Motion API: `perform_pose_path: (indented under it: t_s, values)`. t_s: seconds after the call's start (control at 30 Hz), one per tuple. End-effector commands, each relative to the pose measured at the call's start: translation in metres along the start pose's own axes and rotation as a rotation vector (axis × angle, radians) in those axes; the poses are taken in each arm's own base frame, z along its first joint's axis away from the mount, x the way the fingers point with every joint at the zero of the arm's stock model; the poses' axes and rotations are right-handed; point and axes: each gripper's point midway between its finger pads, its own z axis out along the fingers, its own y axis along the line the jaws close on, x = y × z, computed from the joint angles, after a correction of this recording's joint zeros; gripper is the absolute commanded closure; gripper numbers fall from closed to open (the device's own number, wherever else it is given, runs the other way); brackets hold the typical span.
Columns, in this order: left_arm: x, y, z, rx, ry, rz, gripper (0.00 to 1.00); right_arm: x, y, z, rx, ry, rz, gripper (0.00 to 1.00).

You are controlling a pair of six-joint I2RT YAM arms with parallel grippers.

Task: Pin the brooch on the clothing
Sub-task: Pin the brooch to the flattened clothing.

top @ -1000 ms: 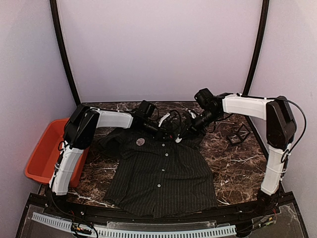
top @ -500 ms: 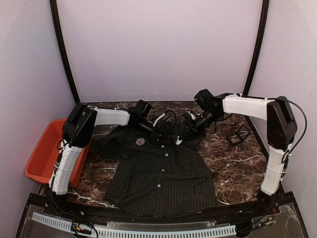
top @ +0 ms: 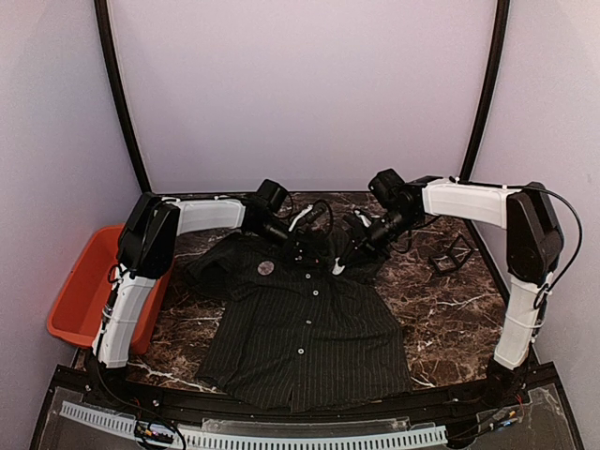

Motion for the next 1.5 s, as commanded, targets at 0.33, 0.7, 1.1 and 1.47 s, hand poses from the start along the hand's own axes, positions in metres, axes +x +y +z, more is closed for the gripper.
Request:
perform_pose_path:
  t_s: [0.33, 0.7, 1.1, 1.47]
  values:
    - [-0.027, -0.029, 0.012, 0.121, -0.054, 0.115, 0.14, 0.009, 0.026, -0.011, -0.069, 0.006, -0.076, 1.00]
    - [-0.020, -0.037, 0.016, 0.164, -0.049, 0.110, 0.29, 0.011, 0.029, -0.012, -0.086, 0.008, -0.086, 1.00]
    - [-0.019, -0.036, 0.015, 0.178, -0.056, 0.105, 0.34, 0.013, 0.030, -0.011, -0.096, 0.014, -0.100, 1.00]
    - [-0.023, -0.038, 0.007, 0.221, -0.093, 0.079, 0.44, 0.013, 0.021, -0.007, -0.082, 0.023, -0.092, 1.00]
